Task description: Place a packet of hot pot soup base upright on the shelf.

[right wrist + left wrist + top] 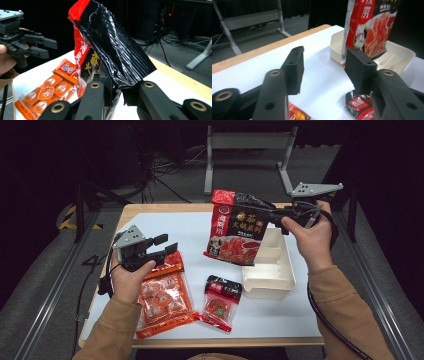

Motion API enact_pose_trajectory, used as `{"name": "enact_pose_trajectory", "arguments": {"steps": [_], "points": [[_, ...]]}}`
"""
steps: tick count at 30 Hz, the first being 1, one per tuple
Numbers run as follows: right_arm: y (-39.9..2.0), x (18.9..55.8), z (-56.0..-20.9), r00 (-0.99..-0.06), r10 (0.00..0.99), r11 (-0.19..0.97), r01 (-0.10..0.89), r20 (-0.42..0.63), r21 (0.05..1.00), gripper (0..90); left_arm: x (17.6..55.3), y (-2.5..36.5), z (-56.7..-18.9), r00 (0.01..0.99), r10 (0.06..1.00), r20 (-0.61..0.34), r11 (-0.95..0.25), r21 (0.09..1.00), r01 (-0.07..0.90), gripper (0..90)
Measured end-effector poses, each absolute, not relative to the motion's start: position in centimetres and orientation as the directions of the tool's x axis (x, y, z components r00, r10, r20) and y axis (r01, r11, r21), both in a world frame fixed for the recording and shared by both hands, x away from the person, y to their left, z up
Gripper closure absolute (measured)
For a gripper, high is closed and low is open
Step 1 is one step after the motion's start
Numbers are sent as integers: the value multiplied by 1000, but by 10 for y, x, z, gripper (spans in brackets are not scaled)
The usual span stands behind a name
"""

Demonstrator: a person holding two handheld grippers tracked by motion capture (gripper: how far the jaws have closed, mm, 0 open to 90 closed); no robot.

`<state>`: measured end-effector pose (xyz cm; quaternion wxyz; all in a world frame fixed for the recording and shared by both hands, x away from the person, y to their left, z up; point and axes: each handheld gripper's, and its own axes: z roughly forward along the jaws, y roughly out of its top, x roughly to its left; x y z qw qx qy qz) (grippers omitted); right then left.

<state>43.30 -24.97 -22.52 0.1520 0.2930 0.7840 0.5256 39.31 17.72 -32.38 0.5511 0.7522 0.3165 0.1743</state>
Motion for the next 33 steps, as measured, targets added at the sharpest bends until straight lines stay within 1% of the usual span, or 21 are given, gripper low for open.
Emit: {"name": "enact_pose_trajectory", "arguments": {"steps": [1, 6, 13, 16, 21, 28, 33], "points": [[-252, 435, -224, -777, 626, 277, 302, 68, 912, 802, 393, 179, -325, 733, 675, -86, -198, 935, 293, 443], [-261, 442, -221, -756, 652, 283, 305, 51, 910, 800, 395, 187, -329, 715, 694, -88, -206, 927, 314, 395], [-271, 453, -216, -737, 675, 300, 301, 21, 905, 799, 396, 196, -334, 696, 712, -92, -209, 919, 336, 353], [-273, 457, -215, -735, 678, 313, 296, 6, 902, 798, 396, 197, -336, 687, 720, -93, -210, 915, 343, 322], [-279, 466, -215, -725, 687, 345, 267, -48, 900, 798, 399, 200, -340, 678, 729, -91, -223, 905, 362, 301], [-289, 478, -218, -708, 702, 348, 247, -76, 904, 797, 400, 202, -342, 671, 736, -88, -226, 903, 366, 295], [-294, 485, -222, -697, 708, 368, 224, -115, 902, 796, 400, 204, -343, 665, 741, -91, -223, 901, 372, 293]]}}
